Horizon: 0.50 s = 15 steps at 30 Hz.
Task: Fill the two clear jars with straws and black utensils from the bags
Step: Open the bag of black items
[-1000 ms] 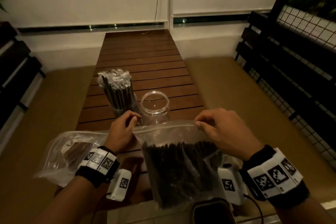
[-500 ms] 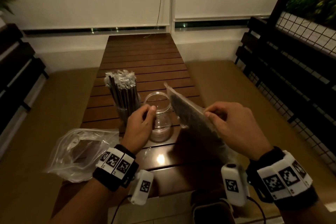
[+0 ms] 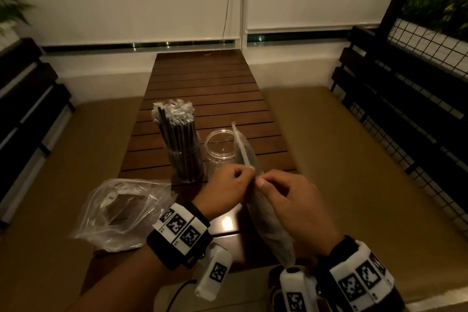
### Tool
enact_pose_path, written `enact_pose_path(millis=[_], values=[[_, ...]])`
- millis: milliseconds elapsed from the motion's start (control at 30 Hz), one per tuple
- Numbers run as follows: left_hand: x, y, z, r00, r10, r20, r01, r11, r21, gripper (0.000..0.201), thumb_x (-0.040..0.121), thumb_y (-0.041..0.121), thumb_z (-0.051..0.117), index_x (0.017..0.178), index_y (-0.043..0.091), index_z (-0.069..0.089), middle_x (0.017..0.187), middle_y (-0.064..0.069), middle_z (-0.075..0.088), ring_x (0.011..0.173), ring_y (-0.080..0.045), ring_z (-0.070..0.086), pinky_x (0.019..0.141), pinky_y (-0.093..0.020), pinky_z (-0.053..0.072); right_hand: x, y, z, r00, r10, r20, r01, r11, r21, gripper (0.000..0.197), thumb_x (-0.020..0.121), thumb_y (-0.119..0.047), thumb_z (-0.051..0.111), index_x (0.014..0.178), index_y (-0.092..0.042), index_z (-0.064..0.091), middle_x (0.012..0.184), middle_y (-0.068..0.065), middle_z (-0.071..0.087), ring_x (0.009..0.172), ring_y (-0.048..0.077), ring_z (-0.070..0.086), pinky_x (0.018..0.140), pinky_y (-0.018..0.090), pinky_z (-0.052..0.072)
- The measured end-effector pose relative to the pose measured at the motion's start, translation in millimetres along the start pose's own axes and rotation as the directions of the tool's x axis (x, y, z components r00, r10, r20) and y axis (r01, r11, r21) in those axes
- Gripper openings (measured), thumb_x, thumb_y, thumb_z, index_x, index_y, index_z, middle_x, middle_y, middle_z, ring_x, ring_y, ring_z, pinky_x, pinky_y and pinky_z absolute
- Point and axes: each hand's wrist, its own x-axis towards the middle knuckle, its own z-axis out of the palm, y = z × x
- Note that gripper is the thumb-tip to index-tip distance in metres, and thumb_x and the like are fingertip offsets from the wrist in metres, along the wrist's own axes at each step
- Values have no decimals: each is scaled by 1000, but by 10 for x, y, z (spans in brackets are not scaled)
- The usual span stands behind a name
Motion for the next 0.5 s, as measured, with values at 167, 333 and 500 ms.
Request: enact_pose_path(millis=[167,333,500], values=[[5,-11,-130,995,-10,100,8,1000,20,37,102,15,39,89,-14,60,70,-13,57,50,-6,50,50,-14,42,130,43,-73,993,99,71,-106,989,99,17,100,-32,56,99,-28,73,93,-9,75,86,3,71,80,27,60],[-37,-12,-229,988,23,150,-21,1000,-10,25,98,12,49,94,-9,61,74,-10,60,58,-5,55,57,-15,46,260,10,-143,976,129,174,-141,988,60,9,93,-34,66,96,-29,74,89,-12,76,81,3,73,76,24,59],[-73,-30,-273,984,0,176,15,996,-84,27,97,12,52,95,-15,55,77,-14,57,59,-8,54,56,-15,47,331,-66,-115,964,136,229,-155,986,67,15,87,-36,72,97,-25,73,88,-8,77,79,2,73,66,17,56]])
